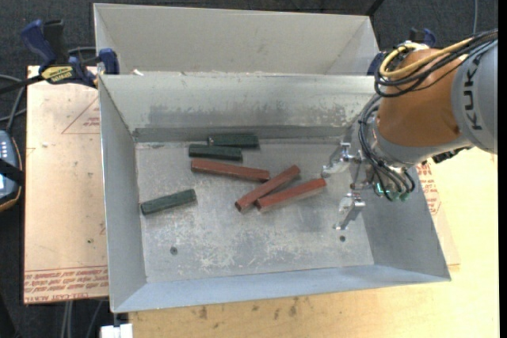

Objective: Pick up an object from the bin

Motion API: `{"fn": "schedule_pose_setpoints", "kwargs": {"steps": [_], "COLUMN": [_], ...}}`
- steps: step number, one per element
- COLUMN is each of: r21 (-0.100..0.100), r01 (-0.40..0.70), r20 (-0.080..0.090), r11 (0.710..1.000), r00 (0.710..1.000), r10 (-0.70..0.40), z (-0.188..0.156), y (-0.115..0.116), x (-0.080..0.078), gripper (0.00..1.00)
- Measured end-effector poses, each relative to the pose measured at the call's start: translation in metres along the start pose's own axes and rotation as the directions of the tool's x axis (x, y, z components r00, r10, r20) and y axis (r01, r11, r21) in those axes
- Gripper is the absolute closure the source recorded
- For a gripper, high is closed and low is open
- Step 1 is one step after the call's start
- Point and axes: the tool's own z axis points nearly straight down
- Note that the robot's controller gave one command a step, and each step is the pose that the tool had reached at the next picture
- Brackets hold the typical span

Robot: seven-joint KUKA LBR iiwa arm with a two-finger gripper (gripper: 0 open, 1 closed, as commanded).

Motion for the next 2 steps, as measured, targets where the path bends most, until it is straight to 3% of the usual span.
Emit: {"fn": "schedule_pose_setpoints", "kwargs": {"steps": [1, 2], "r21": [0.0, 0.001], "r01": [0.02, 0.02], "r20": [0.02, 0.02], "r11": [1.0, 1.0], "r00": [1.0, 1.0], "r10": [-0.02, -0.02], "z": [0.0593, 0.0593], "y": [0.0428, 0.0428], "x": [-0.0564, -0.0565], "gripper": [1.0, 1.0]}}
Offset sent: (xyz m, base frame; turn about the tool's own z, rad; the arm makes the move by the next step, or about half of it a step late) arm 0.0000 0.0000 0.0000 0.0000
